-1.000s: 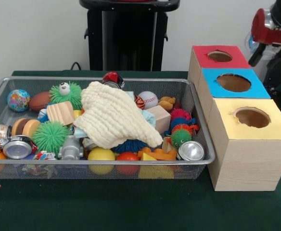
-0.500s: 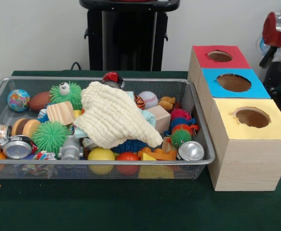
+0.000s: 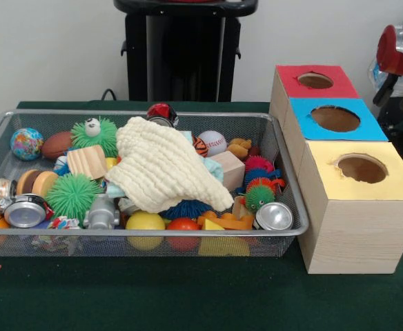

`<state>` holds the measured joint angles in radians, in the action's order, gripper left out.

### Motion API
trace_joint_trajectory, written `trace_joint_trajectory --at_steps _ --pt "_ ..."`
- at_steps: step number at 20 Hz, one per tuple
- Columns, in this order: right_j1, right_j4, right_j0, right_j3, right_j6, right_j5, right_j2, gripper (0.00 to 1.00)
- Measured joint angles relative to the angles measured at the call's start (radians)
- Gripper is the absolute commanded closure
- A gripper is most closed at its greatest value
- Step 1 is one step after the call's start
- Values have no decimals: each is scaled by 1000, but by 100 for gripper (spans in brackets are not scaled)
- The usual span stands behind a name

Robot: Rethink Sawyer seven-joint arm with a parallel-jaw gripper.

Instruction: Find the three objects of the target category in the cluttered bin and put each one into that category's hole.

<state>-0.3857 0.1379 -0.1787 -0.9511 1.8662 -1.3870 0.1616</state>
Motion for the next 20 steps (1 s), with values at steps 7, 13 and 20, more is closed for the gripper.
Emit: trace_joint_trajectory --at_steps 7,13,20 --pt "-1 0 0 -8 0 17 0 100" --pt "-3 0 0 -32 0 17 0 100" --pt "-7 -3 -1 -76 0 33 0 100"
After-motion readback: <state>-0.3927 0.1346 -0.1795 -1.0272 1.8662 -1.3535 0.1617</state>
